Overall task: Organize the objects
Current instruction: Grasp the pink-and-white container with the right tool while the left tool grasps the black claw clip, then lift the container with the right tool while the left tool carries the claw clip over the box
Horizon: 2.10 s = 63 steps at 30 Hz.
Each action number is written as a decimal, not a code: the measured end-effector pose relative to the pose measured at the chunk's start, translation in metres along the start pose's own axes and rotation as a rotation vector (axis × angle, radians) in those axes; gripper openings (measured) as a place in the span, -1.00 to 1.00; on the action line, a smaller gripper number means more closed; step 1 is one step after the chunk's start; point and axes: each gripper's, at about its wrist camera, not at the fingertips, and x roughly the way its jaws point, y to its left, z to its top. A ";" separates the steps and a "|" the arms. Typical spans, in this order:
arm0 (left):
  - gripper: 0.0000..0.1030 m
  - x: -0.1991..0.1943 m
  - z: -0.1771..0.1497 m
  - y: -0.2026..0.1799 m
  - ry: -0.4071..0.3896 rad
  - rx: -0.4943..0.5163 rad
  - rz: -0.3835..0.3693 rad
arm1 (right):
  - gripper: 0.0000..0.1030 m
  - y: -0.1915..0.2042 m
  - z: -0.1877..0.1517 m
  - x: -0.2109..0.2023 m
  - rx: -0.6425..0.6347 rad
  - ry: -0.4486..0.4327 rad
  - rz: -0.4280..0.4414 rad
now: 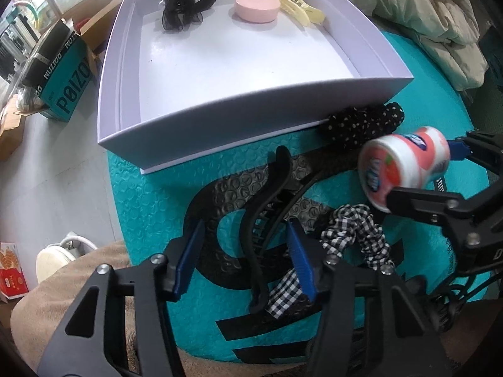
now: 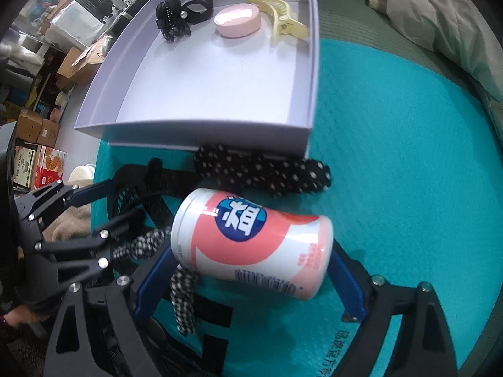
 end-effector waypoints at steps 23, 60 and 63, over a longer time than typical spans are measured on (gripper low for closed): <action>-0.66 -0.014 -0.023 0.006 -0.021 -0.054 -0.089 | 0.77 -0.018 -0.033 0.003 0.043 0.058 0.047; -0.66 -0.062 -0.028 0.015 -0.054 -0.043 -0.002 | 0.68 -0.003 -0.024 -0.058 -0.067 -0.057 0.089; -0.66 -0.067 -0.026 0.016 -0.060 -0.044 0.002 | 0.68 -0.001 -0.022 -0.060 -0.068 -0.058 0.094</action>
